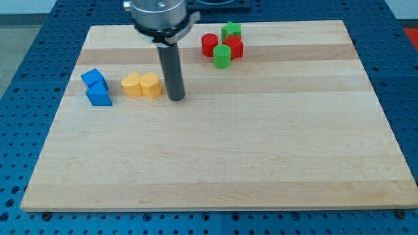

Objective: Move the yellow hexagon into the yellow heart

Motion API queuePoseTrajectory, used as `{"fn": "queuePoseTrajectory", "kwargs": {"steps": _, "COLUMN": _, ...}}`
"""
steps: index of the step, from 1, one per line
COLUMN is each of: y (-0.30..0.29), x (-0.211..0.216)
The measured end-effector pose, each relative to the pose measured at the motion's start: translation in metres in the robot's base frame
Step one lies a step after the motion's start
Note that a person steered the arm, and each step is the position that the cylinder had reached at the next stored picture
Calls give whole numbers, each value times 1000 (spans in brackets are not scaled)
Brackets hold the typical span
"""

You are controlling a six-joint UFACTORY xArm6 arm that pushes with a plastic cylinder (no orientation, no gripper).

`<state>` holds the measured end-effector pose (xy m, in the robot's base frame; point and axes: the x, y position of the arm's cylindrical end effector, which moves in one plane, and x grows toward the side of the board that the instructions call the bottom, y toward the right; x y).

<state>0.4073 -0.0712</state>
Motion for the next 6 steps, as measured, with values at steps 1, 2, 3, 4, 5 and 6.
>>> {"fn": "queuePoseTrajectory", "kwargs": {"steps": 1, "y": 0, "x": -22}}
{"fn": "queuePoseTrajectory", "kwargs": {"steps": 2, "y": -22, "x": -31}}
{"fn": "queuePoseTrajectory", "kwargs": {"steps": 3, "y": -49, "x": -31}}
{"fn": "queuePoseTrajectory", "kwargs": {"steps": 4, "y": -67, "x": -31}}
{"fn": "queuePoseTrajectory", "kwargs": {"steps": 5, "y": -63, "x": -31}}
{"fn": "queuePoseTrajectory", "kwargs": {"steps": 6, "y": -38, "x": -43}}
